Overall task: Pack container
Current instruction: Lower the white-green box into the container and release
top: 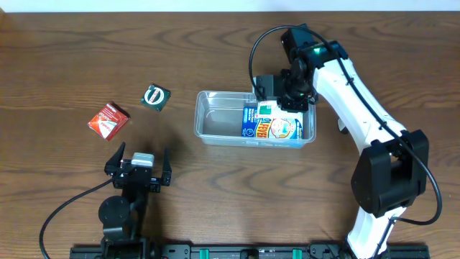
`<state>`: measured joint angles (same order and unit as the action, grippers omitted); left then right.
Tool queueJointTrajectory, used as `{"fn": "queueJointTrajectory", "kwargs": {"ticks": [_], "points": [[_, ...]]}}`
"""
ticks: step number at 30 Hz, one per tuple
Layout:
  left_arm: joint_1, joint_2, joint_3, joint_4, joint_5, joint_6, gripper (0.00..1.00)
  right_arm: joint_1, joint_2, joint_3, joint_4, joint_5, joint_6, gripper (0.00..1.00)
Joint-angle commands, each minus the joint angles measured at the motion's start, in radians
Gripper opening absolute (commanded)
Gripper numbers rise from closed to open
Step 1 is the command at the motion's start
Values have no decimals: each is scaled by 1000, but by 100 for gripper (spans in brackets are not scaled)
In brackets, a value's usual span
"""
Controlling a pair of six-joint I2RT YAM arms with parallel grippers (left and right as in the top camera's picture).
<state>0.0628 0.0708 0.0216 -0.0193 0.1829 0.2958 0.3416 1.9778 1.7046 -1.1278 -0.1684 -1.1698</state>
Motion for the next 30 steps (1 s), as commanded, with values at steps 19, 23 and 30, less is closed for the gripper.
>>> {"fn": "queueJointTrajectory", "kwargs": {"ticks": [19,23,30], "points": [[4,0,-18,-33,11,13,98,76,-97,-4,-51,-56,68,39],[4,0,-18,-33,11,13,98,124,-187,-4,-61,-200,195,99],[4,0,-18,-33,11,13,98,175,-261,-4,-66,-468,258,99]]}}
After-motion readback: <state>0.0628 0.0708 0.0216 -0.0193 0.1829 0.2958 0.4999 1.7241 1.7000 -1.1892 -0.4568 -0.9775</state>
